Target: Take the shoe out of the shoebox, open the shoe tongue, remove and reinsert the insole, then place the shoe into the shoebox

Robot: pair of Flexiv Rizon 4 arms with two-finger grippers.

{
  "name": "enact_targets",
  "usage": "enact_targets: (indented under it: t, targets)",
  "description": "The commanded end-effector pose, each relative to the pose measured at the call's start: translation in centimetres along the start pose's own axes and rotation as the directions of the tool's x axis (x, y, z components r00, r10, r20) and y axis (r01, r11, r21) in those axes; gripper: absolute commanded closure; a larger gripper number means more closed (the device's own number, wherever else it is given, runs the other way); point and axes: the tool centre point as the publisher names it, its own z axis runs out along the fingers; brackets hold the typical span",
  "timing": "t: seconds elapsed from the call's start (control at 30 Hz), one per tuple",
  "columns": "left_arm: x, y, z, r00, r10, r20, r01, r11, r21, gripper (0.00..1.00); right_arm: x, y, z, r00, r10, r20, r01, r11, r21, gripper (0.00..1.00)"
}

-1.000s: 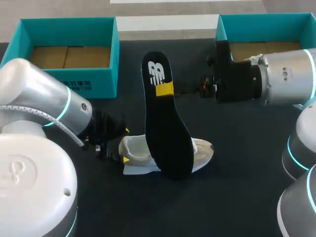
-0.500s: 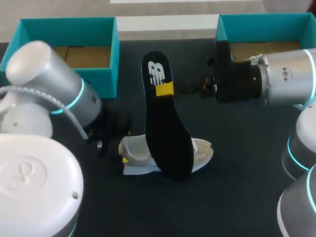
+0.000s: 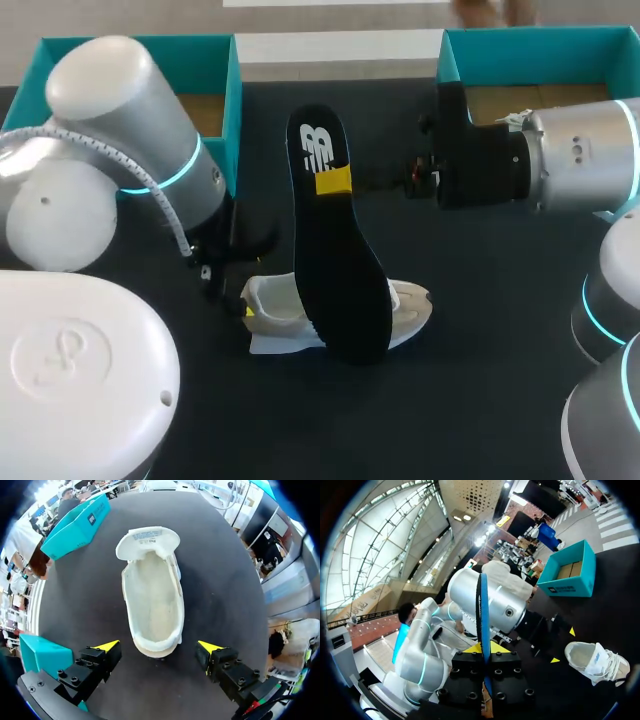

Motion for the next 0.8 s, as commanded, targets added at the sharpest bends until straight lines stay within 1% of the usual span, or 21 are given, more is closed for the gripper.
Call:
enact_targets:
  t: [0.03,0.3,0.37,0.47,0.8]
  targets:
    - [0.0,-0.3,-0.1,1.0,0.0,0.0,0.0,1.0,-0.03,0.0,0.0,0.0,0.5,1.0,0.001,0.005,-0.001,1.0,-0.002,1.0]
    - [0.0,-0.3,-0.1,1.0,0.0,0.0,0.0,1.0,-0.03,0.0,0.0,0.0,0.5,1.0,0.001,0.005,-0.001,1.0,-0.002,1.0]
    - [-0.2,-0.7,-0.2,1.0,-0.01,0.002,0.01,1.0,-0.028,0.0,0.0,0.0,0.5,1.0,0.001,0.005,-0.001,1.0,-0.002,1.0]
    - [-0.8,-1.4,-0.2,1.0,-0.013,-0.006,0.012,1.0,-0.022,0.0,0.0,0.0,0.5,1.0,0.001,0.005,-0.001,1.0,-0.002,1.0]
    - [-3.2,-4.8,1.9,1.0,-0.007,-0.025,0.006,1.0,-0.017,0.0,0.0,0.0,0.5,1.0,0.001,0.005,-0.001,1.0,-0.002,1.0]
